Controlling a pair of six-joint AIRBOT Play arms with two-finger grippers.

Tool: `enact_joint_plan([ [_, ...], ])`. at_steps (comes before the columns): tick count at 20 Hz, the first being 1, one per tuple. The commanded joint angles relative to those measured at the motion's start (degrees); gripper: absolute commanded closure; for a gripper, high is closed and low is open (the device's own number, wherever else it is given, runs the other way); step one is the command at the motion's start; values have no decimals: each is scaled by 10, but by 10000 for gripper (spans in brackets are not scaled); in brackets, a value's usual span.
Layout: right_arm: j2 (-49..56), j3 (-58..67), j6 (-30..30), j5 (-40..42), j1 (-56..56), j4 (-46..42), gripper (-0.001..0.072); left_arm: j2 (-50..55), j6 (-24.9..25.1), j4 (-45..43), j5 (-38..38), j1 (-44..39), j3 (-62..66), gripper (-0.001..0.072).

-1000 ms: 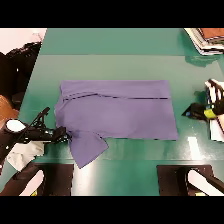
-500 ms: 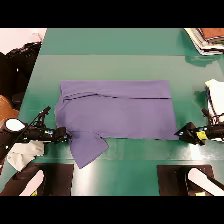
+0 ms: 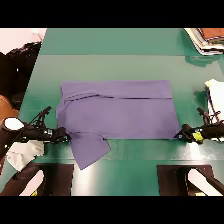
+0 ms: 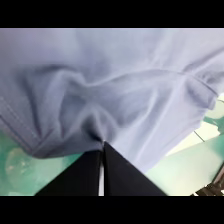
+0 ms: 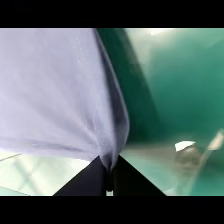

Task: Fold the shirts.

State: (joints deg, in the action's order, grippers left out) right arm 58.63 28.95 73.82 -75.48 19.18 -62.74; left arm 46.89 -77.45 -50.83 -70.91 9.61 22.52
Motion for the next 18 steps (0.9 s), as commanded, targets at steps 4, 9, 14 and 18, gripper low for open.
enact_joint_plan([
  [4,-147,1,3,-95,-4,-119,696,-1,-3,-15,-81,0,55,690],
  [9,-197,63,28,-114,-5,-114,697,1,-23,-6,-60,-45,174,689],
  [14,-45,195,32,-64,-66,-73,697,91,-22,-70,54,-102,322,688],
  [18,107,309,57,-33,-123,-73,697,241,-21,-73,101,-100,409,687],
])
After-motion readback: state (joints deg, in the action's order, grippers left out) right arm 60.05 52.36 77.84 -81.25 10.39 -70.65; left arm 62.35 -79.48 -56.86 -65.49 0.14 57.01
